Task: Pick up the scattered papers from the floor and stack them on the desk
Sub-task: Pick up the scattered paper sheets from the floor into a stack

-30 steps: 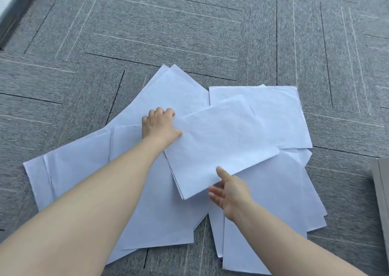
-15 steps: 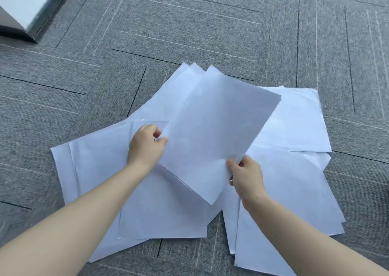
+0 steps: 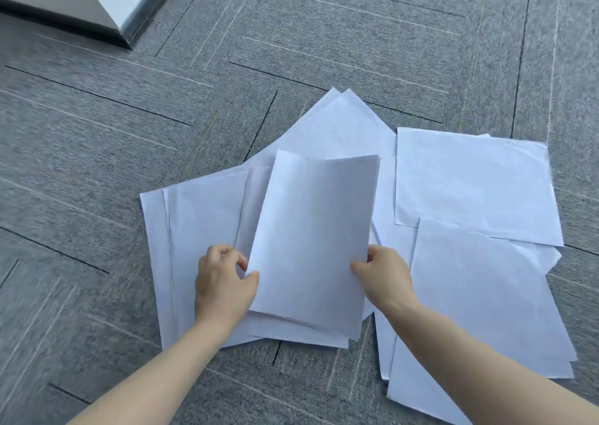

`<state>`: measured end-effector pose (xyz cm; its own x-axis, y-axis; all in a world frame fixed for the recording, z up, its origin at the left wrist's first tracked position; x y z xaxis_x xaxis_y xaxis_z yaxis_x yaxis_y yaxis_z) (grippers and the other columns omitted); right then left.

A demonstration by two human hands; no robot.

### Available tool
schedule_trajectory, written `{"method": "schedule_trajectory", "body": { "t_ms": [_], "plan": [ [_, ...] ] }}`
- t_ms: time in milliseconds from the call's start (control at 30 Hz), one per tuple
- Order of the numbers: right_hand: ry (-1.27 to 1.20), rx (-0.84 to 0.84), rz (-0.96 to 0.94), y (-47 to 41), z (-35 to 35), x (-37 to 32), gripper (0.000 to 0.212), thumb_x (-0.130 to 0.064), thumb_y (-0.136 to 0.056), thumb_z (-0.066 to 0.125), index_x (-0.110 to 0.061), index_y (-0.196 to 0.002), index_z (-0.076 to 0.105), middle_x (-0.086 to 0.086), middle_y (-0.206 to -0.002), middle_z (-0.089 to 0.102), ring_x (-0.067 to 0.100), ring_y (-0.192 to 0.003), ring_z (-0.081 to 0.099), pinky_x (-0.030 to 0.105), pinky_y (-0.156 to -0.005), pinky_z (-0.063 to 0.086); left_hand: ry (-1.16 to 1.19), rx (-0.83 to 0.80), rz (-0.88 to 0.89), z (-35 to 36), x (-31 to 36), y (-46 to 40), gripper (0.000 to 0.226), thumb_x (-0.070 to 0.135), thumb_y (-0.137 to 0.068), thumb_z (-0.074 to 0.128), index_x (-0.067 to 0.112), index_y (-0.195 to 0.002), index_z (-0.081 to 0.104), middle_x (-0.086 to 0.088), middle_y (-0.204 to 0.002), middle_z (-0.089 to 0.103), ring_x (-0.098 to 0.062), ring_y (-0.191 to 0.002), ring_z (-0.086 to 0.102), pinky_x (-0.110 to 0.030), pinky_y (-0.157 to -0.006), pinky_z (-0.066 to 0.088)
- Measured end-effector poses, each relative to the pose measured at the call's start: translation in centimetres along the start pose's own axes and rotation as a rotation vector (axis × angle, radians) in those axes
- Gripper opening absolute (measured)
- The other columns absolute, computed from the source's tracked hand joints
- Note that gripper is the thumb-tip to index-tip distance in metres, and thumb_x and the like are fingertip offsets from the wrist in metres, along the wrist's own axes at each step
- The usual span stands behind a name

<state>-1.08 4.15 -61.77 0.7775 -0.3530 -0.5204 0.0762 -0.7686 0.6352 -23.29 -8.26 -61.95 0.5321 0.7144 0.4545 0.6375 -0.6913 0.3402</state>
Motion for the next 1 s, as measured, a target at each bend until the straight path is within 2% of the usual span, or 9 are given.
{"method": "schedule_trajectory", "body": {
  "t_ms": [133,200,333,400,533,633,733,867,1000],
  "plan": [
    [-0.049,0.013,0.053,0.1,0.5,-0.7,0.014,-0.011,-0.078,0.051,-0.014,-0.088,0.061,0.003,-0.083,0.066,0.025,-0.078,0.064,0.030,-0.060,0.044,0.064,-0.053,-0.117,0.2,-0.3,0.2,0.015,0.021,-0.077,0.065,0.019,-0.085,0.053,0.004,-0.108,0.046,-0.020,-0.101,0.046,-0.030,-0.070,0.036],
    [-0.143,0.009,0.080,-0.1,0.8,-0.9,0.018,-0.011,-0.078,0.053,-0.017,-0.092,0.061,0.002,-0.088,0.069,0.025,-0.082,0.068,0.032,-0.067,0.052,0.105,-0.063,-0.164,0.2,-0.1,0.0,0.022,0.022,-0.078,0.065,0.018,-0.095,0.051,0.002,-0.110,0.049,-0.021,-0.093,0.049,-0.030,-0.067,0.035],
    [-0.234,0.003,0.093,-0.7,1.3,-1.4,0.023,-0.013,-0.078,0.062,-0.020,-0.100,0.060,0.001,-0.088,0.069,0.028,-0.083,0.070,0.044,-0.081,0.058,0.312,-0.045,-0.249,-0.2,0.1,-0.1,0.053,0.022,-0.083,0.067,0.019,-0.130,0.041,0.009,-0.118,0.046,-0.018,-0.098,0.049,-0.028,-0.075,0.035],
    [-0.258,-0.007,0.089,-0.8,1.7,-1.7,0.018,-0.012,-0.078,0.066,-0.018,-0.094,0.061,0.003,-0.088,0.069,0.029,-0.083,0.069,0.046,-0.082,0.058,0.426,-0.029,-0.293,-0.2,-0.3,-0.1,0.059,0.018,-0.083,0.067,0.020,-0.136,0.041,0.009,-0.120,0.054,-0.018,-0.103,0.056,-0.029,-0.078,0.042],
    [-0.221,-0.011,0.021,-0.6,2.5,-2.9,0.014,-0.011,-0.073,0.061,-0.010,-0.085,0.067,0.011,-0.084,0.073,0.034,-0.082,0.072,0.049,-0.076,0.059,0.480,-0.024,-0.267,-0.8,-1.0,0.3,0.023,0.015,-0.079,0.065,0.022,-0.101,0.063,0.005,-0.093,0.072,-0.021,-0.088,0.066,-0.030,-0.070,0.049],
    [-0.140,-0.018,-0.061,-0.5,3.6,-4.5,0.018,-0.014,-0.070,0.056,-0.008,-0.082,0.067,0.013,-0.081,0.072,0.034,-0.076,0.070,0.045,-0.067,0.058,0.434,0.019,-0.240,-1.3,-2.5,0.9,0.012,0.016,-0.080,0.063,0.020,-0.091,0.063,0.003,-0.083,0.070,-0.022,-0.078,0.064,-0.031,-0.065,0.048],
    [-0.057,-0.036,-0.107,-0.7,4.8,-6.0,0.016,-0.012,-0.075,0.052,-0.002,-0.081,0.063,0.016,-0.075,0.068,0.028,-0.061,0.057,0.033,-0.056,0.046,0.265,0.068,-0.212,-1.6,-4.7,0.8,0.010,0.018,-0.079,0.063,0.010,-0.079,0.056,-0.003,-0.079,0.060,-0.030,-0.079,0.057,-0.036,-0.064,0.043],
    [-0.019,-0.056,-0.116,-0.8,6.5,-7.2,0.020,-0.009,-0.077,0.050,0.008,-0.084,0.058,0.014,-0.070,0.054,0.021,-0.059,0.045,0.030,-0.054,0.036,0.001,0.181,-0.225,-2.3,-6.8,0.4,0.017,0.023,-0.075,0.069,0.008,-0.081,0.065,-0.006,-0.106,0.059,-0.033,-0.104,0.049,-0.037,-0.080,0.041],
    [-0.019,-0.073,-0.112,-0.5,7.6,-8.4,0.010,-0.005,-0.077,0.048,0.002,-0.079,0.055,0.015,-0.073,0.052,0.023,-0.060,0.044,0.029,-0.053,0.035,0.025,0.189,-0.357,-2.7,-8.3,0.4,0.020,0.027,-0.073,0.071,0.015,-0.089,0.066,-0.008,-0.144,0.045,-0.033,-0.127,0.039,-0.039,-0.095,0.038]
  ]
}}
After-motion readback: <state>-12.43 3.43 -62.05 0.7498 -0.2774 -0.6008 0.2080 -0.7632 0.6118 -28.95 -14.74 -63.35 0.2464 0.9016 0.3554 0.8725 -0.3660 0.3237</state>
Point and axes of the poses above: each hand's wrist, its own y-axis away from the middle knuckle, its own z-axis out of the palm, x = y × z, the point moved 2 cm from there along -y, towards the middle knuckle
